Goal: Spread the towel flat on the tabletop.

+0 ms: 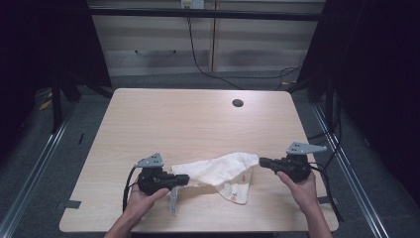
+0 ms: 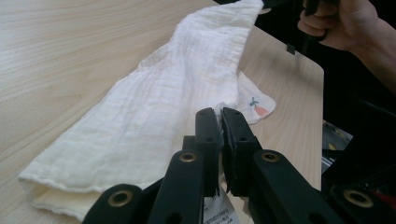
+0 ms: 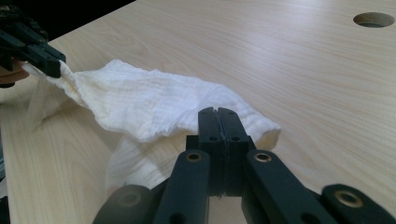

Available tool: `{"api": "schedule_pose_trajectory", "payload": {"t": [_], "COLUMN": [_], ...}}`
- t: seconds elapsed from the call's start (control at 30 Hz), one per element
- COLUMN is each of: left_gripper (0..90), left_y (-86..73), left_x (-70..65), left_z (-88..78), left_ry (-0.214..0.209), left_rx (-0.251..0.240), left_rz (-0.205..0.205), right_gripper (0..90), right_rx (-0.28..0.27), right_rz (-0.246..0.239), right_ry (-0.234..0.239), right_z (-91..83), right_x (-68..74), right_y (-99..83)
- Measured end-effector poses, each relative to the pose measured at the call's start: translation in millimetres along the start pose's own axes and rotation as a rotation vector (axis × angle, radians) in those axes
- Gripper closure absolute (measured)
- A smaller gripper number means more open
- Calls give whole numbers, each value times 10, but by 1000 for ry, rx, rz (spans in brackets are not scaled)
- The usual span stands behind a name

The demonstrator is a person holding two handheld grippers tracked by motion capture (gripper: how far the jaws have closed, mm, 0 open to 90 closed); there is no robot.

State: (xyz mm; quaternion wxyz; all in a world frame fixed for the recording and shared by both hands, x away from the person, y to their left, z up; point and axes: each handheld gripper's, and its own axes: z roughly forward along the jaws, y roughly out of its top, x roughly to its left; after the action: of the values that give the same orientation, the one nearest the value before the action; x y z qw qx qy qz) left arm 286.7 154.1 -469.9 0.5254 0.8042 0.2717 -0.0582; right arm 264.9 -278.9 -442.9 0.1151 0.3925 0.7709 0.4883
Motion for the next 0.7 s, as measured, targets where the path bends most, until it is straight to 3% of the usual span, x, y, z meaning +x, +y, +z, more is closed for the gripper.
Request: {"api": "schedule_pose_trajectory", "payload": {"t": [0.23, 0.33, 0.7], "left_gripper": [857, 872, 879], "left_y": [73, 80, 286], "left_x": [7, 31, 55], "left_z": [-134, -198, -512], "left_ry": [21, 24, 65], "left_rx": [-20, -49, -157], "left_rz": [29, 9, 16], "right_gripper": [894, 894, 894], "right_rx": [-25, -35, -119], "right_rz": [-6, -8, -42], "right_ry": [-2, 0, -14], "right_z": [-107, -116, -337], "right_x": [30, 43, 114], "right_y": [15, 47, 299]}}
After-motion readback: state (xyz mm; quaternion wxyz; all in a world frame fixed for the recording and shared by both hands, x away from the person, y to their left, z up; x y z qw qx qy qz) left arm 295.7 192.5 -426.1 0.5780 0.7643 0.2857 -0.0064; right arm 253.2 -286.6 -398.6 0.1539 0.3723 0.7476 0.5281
